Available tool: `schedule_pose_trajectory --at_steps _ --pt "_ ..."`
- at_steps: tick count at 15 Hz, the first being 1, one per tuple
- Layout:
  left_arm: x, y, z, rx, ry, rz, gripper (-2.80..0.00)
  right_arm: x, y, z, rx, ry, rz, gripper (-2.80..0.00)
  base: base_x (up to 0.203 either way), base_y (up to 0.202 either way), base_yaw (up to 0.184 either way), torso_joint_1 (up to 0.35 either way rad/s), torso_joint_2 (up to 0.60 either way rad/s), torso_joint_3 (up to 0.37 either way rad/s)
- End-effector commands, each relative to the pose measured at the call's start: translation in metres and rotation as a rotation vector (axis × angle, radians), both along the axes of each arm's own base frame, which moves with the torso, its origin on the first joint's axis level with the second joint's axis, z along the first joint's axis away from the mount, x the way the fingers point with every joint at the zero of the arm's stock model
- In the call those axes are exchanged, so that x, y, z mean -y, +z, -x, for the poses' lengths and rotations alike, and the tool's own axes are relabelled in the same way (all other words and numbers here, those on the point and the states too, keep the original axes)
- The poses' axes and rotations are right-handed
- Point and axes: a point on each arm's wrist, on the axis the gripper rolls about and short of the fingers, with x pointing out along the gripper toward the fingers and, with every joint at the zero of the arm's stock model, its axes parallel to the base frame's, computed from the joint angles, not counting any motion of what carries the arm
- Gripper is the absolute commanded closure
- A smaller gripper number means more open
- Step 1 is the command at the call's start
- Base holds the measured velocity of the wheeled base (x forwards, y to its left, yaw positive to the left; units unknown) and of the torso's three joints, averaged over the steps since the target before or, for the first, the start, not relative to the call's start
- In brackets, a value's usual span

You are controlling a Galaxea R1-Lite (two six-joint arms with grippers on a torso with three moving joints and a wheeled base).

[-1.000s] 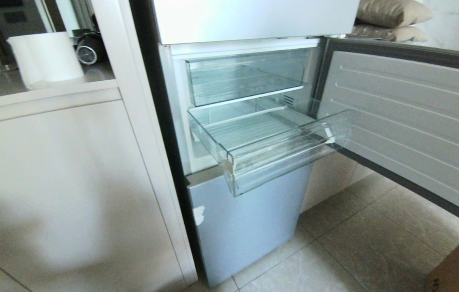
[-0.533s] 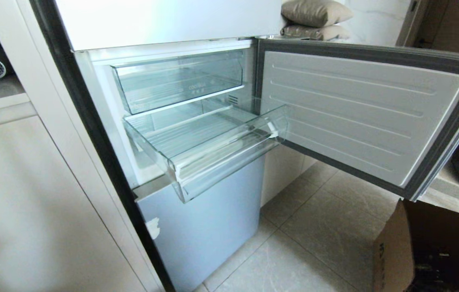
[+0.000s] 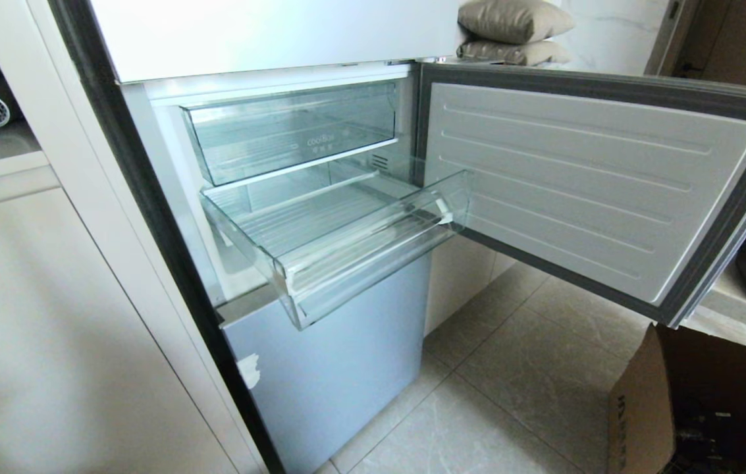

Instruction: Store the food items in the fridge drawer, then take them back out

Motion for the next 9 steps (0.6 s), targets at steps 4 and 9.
schedule_pose_trajectory --at_steps 4,9 --pt "0.000 0.000 0.000 0.000 0.001 0.000 0.00 0.097 -0.104 -0.050 -0.092 0.119 -0.183 0.00 0.000 0.000 0.000 0.000 0.00 0.000" --pt "0.000 0.000 0.000 0.000 0.001 0.000 0.00 0.132 -0.167 -0.105 -0.105 0.243 -0.200 0.00 0.000 0.000 0.000 0.000 0.00 0.000"
